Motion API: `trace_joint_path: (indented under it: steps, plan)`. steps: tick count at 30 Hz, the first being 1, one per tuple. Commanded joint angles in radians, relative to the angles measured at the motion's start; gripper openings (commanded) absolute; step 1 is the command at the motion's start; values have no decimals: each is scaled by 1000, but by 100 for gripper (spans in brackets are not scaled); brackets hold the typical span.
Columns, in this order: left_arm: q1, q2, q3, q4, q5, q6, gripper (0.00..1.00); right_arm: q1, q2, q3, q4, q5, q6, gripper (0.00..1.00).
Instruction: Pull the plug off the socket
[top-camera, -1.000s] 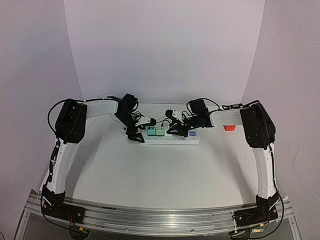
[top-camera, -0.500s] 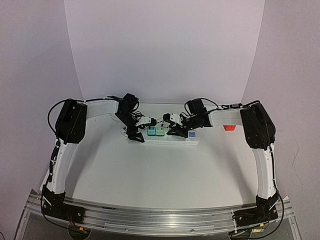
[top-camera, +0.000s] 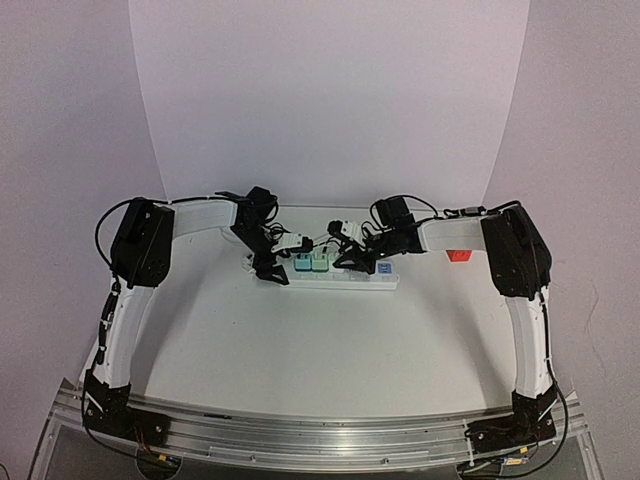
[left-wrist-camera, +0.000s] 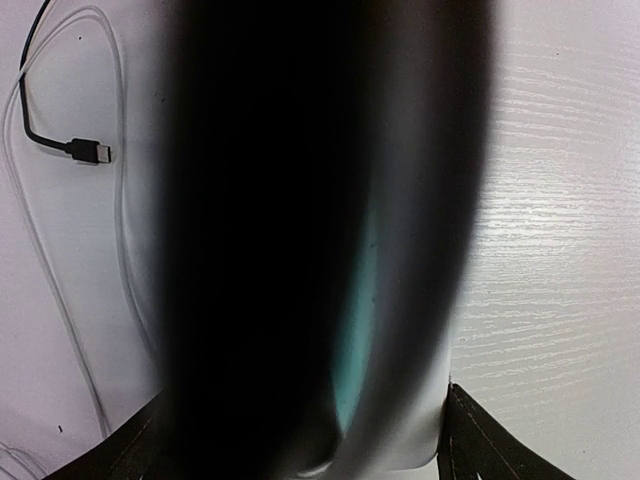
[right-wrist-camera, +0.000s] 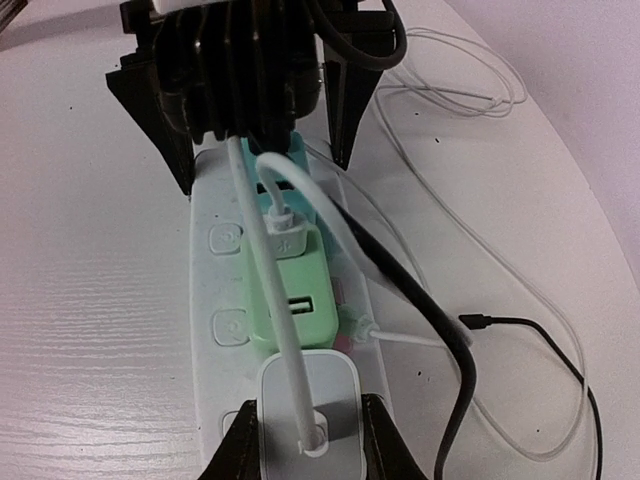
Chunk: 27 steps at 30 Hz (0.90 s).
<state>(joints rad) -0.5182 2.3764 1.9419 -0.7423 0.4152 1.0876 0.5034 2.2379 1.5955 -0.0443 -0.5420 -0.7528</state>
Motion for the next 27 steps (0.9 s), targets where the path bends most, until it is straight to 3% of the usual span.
trace_joint_path:
  steps: [1, 11, 16, 27]
  plan:
    - [-9, 81, -66, -73, -177, 56, 0, -19, -86, 82, 173, -83, 123, 0]
    - [-10, 81, -72, -67, -192, 67, 0, -27, -75, 111, 147, -69, 180, 0]
    - [-11, 81, -75, -64, -196, 70, 0, -26, -57, 183, 55, -40, 190, 0]
    - [-16, 84, -74, -59, -199, 69, 0, 35, -51, 193, -163, 113, -134, 0]
